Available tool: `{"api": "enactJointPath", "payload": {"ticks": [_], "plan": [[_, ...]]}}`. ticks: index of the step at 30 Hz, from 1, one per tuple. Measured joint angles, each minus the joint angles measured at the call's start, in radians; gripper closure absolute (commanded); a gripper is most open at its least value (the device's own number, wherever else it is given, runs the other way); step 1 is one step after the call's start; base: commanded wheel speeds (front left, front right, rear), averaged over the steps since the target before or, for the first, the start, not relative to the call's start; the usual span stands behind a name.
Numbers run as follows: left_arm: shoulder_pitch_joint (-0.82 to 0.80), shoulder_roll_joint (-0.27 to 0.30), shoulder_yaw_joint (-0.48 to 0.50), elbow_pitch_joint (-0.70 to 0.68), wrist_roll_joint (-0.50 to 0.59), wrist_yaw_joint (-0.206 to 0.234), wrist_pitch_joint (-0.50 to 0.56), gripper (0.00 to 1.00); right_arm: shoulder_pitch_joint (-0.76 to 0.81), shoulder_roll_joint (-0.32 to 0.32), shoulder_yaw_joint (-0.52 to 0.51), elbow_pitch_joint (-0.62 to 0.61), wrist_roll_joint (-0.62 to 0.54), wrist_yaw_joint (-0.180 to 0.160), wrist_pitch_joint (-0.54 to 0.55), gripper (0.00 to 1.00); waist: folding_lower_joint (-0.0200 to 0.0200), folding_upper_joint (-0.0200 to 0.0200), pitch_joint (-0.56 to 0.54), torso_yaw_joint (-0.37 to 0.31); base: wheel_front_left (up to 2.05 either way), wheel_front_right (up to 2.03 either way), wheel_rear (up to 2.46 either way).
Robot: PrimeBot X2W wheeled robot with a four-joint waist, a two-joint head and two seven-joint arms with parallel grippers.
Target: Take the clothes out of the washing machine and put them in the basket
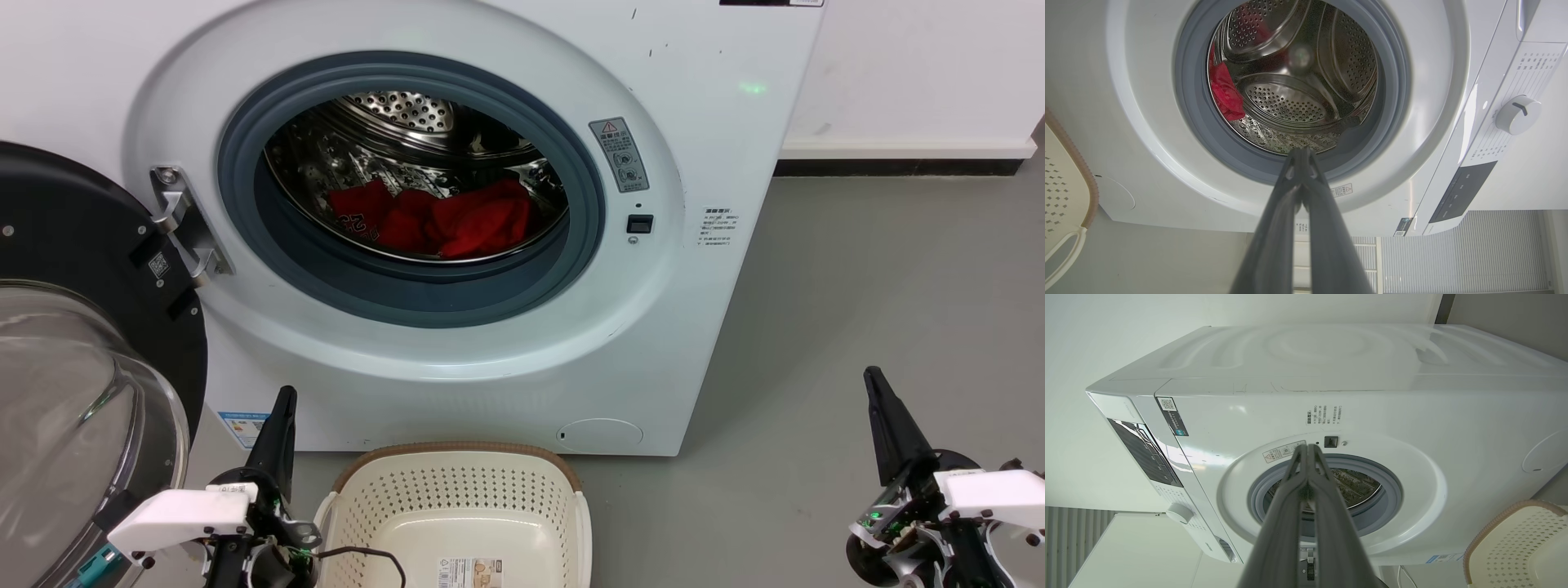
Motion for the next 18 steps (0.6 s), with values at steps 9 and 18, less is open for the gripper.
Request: {"api": "enactJointPath", "payload": {"ticks": [9,18], "plan": [[0.0,0.0,0.0,0.0,0.0,0.0,0.0,1.0,0.0,0.0,0.0,0.0,0.0,0.0,0.0,1.0,0.0,0.0,0.0,0.0,0.0,0.0,0.0],[0.0,0.0,0.0,0.0,0.0,0.0,0.0,1.0,0.0,0.0,0.0,0.0,0.0,0.0,0.0,1.0,0.0,0.0,0.0,0.0,0.0,0.0,0.0]]}}
